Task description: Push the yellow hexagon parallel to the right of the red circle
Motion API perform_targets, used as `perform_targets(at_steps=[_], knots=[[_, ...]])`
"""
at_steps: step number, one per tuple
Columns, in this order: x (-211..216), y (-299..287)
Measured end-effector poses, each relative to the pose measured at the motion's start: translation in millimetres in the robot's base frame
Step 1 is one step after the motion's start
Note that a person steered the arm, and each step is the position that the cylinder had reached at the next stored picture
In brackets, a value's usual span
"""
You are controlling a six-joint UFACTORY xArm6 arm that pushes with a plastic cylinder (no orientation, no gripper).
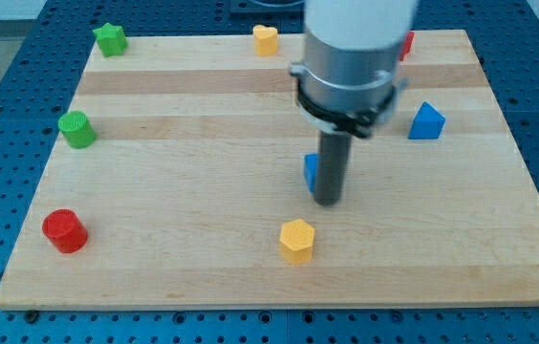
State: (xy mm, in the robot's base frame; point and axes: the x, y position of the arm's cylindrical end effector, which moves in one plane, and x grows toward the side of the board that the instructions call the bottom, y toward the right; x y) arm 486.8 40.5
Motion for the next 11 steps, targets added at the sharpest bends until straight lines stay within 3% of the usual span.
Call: perform_targets(at_steps=[1,2,3,4,5,6,7,8,9,10,11], knots=[[-58,-8],[-61,-19],[-30,-13],[3,66],[54,101],[94,72],[88,5],[50,-48],[48,-58],[89,-24],[118,-42]])
